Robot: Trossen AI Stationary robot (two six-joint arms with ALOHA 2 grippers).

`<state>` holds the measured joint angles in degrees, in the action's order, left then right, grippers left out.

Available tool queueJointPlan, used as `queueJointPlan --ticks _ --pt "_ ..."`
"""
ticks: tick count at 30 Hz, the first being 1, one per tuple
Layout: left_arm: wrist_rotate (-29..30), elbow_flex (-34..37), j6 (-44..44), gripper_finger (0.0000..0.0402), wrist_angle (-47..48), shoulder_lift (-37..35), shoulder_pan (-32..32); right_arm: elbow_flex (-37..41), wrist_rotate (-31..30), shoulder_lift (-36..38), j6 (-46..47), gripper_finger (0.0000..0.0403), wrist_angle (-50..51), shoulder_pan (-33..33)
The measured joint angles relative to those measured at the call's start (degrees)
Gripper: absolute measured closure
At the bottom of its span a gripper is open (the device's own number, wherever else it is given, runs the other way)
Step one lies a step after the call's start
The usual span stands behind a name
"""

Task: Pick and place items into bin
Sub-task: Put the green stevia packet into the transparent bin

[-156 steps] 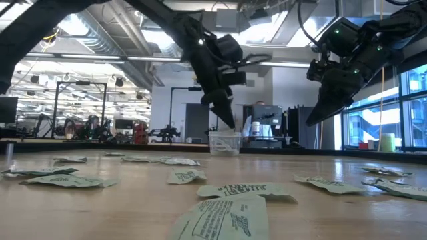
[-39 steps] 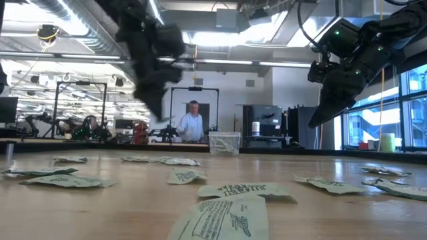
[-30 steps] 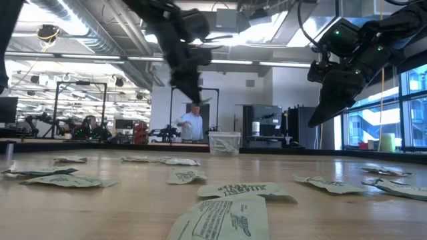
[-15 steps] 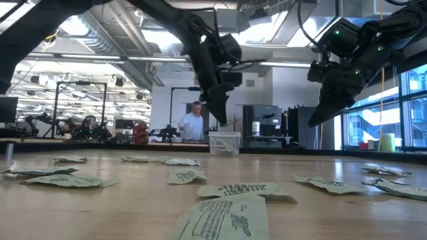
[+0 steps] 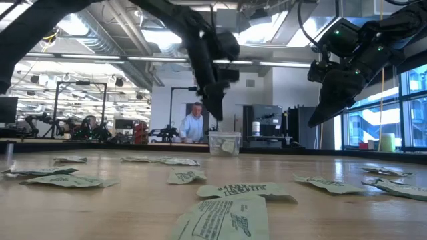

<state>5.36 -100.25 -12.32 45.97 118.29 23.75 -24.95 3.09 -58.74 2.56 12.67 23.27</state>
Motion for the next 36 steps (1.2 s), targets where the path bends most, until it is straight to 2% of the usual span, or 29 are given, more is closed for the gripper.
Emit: queueJointPlan --ticks 4,8,12,16,21,26,31,33,36 --pt "-3.6 2.4 1.1 0.0320 -1.0 -5.6 0.0 0.0 0.0 0.0 0.0 0.0316 0.0 0.0" --pt "-3.7 9.9 3.4 0.0321 -7.2 -13.5 -0.4 0.0 0.1 0.0 -1.5 0.0316 0.0 0.0" --pt "-3.6 23.7 6.1 0.0324 -19.7 -23.8 -1.8 0.0 3.4 0.0 -4.6 0.0316 0.0 -1.5" --pt "-3.6 40.0 9.2 0.0323 -35.2 -34.4 -4.1 -0.7 4.4 0.0 -3.9 0.0321 0.8 -6.7" --pt "-3.4 58.5 13.3 0.0323 -52.2 -46.4 -6.5 -3.5 2.4 0.0 5.7 0.0343 5.9 -17.1" --pt "-3.2 72.3 14.8 0.0324 -67.5 -55.6 -7.1 -7.2 -2.5 0.0 19.8 0.0368 13.9 -27.7" --pt "-1.6 79.1 14.8 0.0324 -74.3 -61.3 -7.1 -8.4 -2.9 -0.1 41.8 0.0381 13.6 -32.7" --pt "-0.8 79.9 14.7 0.0324 -74.3 -62.5 -7.1 -8.4 -1.2 -0.1 45.0 0.0381 13.7 -33.8" --pt "-0.4 80.2 13.9 0.0325 -74.4 -63.2 -7.1 -8.4 0.0 -0.1 45.0 0.0374 13.7 -35.1"
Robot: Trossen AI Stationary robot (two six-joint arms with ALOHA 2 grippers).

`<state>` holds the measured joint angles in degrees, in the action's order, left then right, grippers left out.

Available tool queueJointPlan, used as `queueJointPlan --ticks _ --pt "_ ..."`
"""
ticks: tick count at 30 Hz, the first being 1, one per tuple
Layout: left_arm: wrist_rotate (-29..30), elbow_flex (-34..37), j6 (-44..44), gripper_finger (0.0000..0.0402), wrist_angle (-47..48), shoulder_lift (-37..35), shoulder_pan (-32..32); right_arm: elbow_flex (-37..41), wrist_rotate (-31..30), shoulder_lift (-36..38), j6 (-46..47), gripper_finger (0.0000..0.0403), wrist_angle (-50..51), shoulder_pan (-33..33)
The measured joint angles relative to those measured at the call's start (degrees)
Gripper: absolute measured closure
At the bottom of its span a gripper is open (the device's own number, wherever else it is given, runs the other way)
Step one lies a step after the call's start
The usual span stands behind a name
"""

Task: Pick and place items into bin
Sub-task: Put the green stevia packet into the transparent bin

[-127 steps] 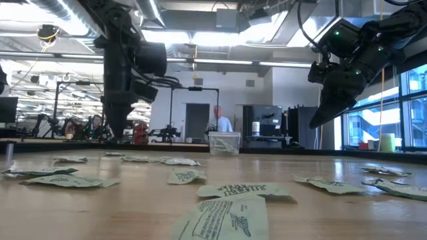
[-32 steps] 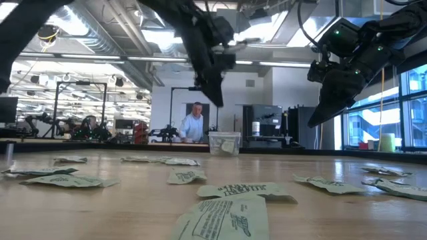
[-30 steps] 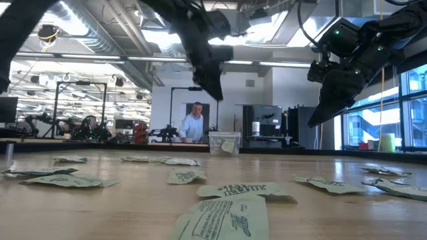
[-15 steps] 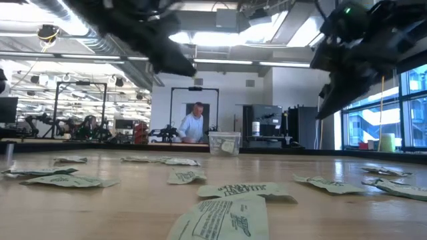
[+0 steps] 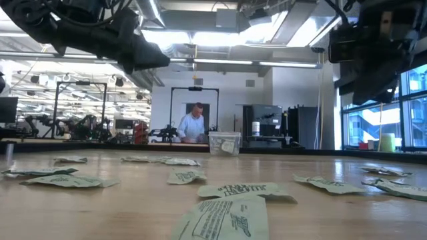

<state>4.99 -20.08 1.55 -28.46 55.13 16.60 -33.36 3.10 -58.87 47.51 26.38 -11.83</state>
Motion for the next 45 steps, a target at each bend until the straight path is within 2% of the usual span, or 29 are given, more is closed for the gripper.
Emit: queueJointPlan --ticks 4,10,13,16,19,22,26,30,35,45 --pt "0.8 0.0 -2.7 0.0324 0.1 0.0 0.0 0.0 0.5 0.0 -0.1 0.0343 0.3 -0.3" --pt "6.6 0.0 -3.4 0.0323 0.0 0.1 0.0 0.0 1.1 0.0 -0.1 0.0272 0.2 -0.3" --pt "7.8 0.0 -3.4 0.0323 0.3 0.1 0.0 0.0 1.1 0.0 -2.8 0.0255 -2.3 -0.2" --pt "7.8 0.0 -3.4 0.0324 0.5 0.1 0.0 0.0 2.2 0.0 -5.1 0.0251 -8.1 0.2" --pt "7.8 0.0 -3.7 0.0324 0.5 0.1 0.0 -2.7 3.3 -0.5 -10.1 0.0250 -7.4 -0.2" --pt "7.8 0.0 -4.2 0.0323 0.5 0.1 0.0 -8.0 -0.1 -3.9 -12.2 0.0250 1.8 -1.7" --pt "7.8 0.0 -3.9 0.0324 1.0 0.1 0.0 -15.7 -5.2 -13.1 -11.8 0.0250 15.7 -3.5" --pt "7.9 0.0 -3.9 0.0327 1.3 0.1 0.0 -20.1 -6.0 -21.7 -12.0 0.0250 19.4 -5.5" --pt "8.8 0.0 -6.1 0.0325 1.3 0.1 0.0 -20.7 -6.0 -27.5 -12.9 0.0250 19.5 -7.3" --pt "8.9 0.0 -6.4 0.0328 1.3 0.1 0.0 -18.6 -6.0 -30.9 -2.4 0.0250 19.6 -7.3"
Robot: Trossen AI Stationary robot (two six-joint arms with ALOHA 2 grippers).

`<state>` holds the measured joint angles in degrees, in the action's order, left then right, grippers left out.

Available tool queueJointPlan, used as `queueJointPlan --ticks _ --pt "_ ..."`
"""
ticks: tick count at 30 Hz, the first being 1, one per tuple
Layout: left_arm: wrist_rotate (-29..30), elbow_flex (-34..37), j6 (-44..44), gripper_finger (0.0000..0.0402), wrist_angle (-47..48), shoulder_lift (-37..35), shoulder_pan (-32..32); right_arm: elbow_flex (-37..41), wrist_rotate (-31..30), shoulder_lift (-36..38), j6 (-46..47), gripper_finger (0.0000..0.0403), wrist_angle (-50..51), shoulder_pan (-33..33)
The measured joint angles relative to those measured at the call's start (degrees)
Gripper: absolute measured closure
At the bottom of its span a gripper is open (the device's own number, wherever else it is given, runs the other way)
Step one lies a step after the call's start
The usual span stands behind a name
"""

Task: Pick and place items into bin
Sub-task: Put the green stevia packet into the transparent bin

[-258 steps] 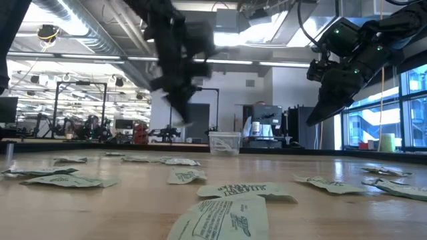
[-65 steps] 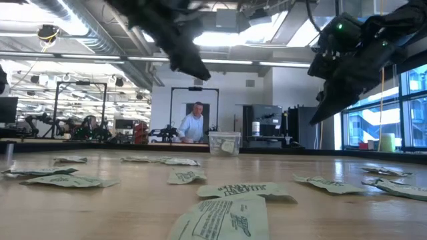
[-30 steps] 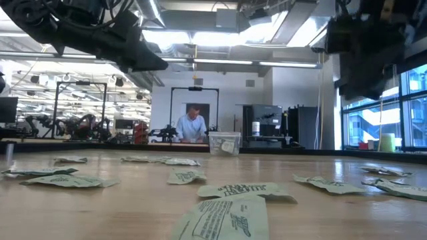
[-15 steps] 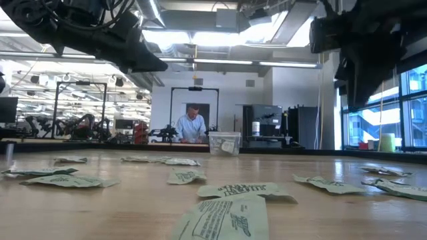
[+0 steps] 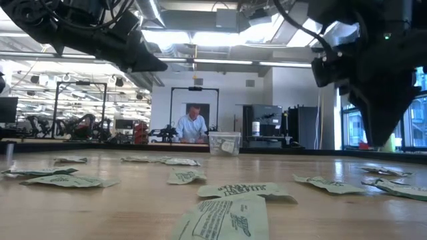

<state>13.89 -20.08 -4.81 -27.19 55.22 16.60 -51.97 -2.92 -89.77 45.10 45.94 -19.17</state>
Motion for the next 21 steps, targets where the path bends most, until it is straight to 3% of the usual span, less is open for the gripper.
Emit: queueJointPlan --ticks 9,21 --pt "0.0 0.0 0.0 0.0331 0.5 0.0 0.0 4.3 3.3 -0.2 10.2 0.0250 -1.7 -0.9" --pt "0.0 0.0 0.0 0.0327 0.8 0.0 0.0 10.0 4.3 0.1 14.6 0.0261 -8.9 -2.4"
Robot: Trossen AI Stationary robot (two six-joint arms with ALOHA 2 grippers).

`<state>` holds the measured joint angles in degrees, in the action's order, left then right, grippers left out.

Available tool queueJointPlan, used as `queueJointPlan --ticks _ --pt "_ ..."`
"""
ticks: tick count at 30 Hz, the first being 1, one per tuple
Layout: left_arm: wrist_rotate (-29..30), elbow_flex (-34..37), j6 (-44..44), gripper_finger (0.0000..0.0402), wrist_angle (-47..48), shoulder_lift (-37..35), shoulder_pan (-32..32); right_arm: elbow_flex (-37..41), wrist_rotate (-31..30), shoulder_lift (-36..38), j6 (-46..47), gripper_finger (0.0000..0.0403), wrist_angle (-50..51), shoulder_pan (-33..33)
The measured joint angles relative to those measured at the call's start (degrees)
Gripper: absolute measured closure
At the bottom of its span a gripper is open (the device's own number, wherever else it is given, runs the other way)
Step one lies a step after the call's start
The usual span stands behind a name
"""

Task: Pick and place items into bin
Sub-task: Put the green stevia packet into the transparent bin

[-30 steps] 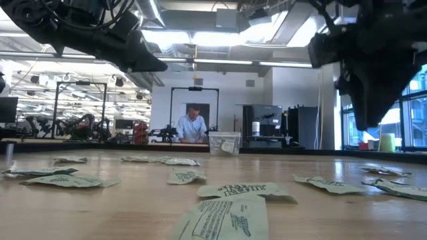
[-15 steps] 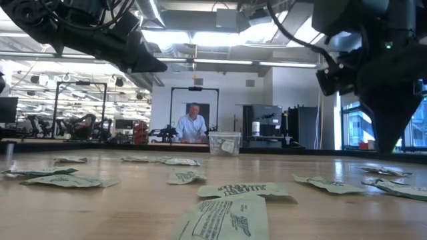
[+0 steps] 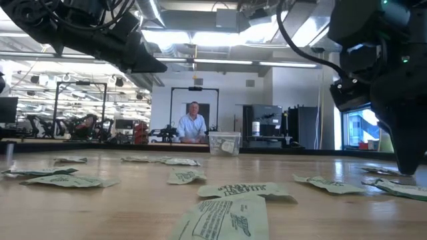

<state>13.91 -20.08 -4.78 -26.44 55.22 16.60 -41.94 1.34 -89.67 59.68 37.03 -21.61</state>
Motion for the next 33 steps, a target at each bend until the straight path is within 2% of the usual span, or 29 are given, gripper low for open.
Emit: queueJointPlan --ticks 14,23,28,33 --pt "0.1 0.0 0.0 0.0327 0.1 0.0 0.0 0.9 -1.6 0.0 -0.2 0.0394 0.0 0.0" --pt "0.1 0.0 -0.1 0.0327 0.1 0.0 0.0 -1.7 -2.8 -0.5 -2.2 0.0400 3.4 0.0" --pt "0.2 0.0 -0.1 0.0327 0.5 0.0 0.0 -6.2 -3.1 0.7 -6.4 0.0401 5.2 0.1" --pt "0.2 0.0 -0.1 0.0327 1.0 0.0 0.0 -11.1 -6.7 2.2 -12.7 0.0402 6.1 1.7"
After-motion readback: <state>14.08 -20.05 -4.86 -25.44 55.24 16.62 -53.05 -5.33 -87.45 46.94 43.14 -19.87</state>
